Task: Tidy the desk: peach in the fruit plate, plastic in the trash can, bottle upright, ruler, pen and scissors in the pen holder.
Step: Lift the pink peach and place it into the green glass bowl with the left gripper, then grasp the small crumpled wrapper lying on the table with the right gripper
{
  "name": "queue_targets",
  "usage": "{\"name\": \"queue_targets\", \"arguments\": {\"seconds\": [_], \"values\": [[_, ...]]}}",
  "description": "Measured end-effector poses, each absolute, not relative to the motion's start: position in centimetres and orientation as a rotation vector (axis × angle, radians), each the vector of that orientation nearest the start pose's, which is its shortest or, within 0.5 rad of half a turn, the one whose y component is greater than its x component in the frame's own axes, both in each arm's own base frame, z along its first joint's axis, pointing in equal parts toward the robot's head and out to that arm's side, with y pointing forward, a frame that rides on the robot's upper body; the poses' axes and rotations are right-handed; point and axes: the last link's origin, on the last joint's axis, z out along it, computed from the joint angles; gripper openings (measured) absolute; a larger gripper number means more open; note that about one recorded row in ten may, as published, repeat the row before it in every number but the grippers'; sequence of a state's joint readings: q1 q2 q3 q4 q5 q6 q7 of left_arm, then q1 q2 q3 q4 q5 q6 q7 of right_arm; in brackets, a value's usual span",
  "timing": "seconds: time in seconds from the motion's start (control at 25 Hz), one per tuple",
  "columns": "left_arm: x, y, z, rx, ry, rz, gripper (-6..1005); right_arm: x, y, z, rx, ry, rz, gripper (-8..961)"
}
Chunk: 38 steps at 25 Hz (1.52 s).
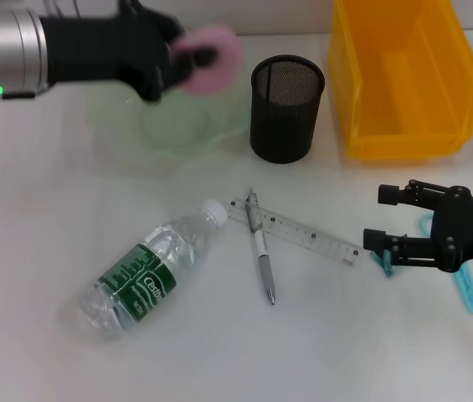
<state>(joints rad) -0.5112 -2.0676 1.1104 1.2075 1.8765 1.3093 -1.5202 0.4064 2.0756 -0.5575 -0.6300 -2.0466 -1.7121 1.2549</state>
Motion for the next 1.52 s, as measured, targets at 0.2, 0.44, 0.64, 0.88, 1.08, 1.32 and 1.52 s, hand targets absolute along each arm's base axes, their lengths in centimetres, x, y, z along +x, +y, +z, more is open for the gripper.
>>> {"name": "queue_targets", "arguments": {"seconds": [0.2, 0.44, 0.64, 0.88, 1.08, 1.32, 1.52], "values": [[-18.5, 42.5, 2.1, -2.456, -0.230, -0.380, 149, 29.6, 28.0, 0.9, -2.702, 0.641, 0.806, 811], [-20.5, 44.2, 0.4, -2.384, -0.349, -0.289, 111, 29.4, 28.0, 0.9, -2.706, 0.654, 0.816, 809], [-21.4, 44.2, 0.2, -2.345, -0.380, -0.261, 88, 29.4, 28.1, 1.0, -2.707, 0.657, 0.811, 808], [-21.2, 44.1, -0.2, -2.367, -0.376, -0.257, 258, 29.4, 28.2, 1.0, -2.708, 0.658, 0.806, 806], [-21.1, 43.9, -0.1, -2.377, -0.369, -0.266, 456, 29.4, 28.2, 1.0, -2.708, 0.662, 0.805, 805], [-20.5, 43.1, 0.8, -2.411, -0.338, -0.329, 746, 29.3, 28.4, 1.3, -2.708, 0.707, 0.809, 803], [-19.5, 39.3, 1.8, -2.520, -0.220, -0.574, 829, 28.8, 29.3, 3.3, -2.695, 0.782, 0.794, 802]]}}
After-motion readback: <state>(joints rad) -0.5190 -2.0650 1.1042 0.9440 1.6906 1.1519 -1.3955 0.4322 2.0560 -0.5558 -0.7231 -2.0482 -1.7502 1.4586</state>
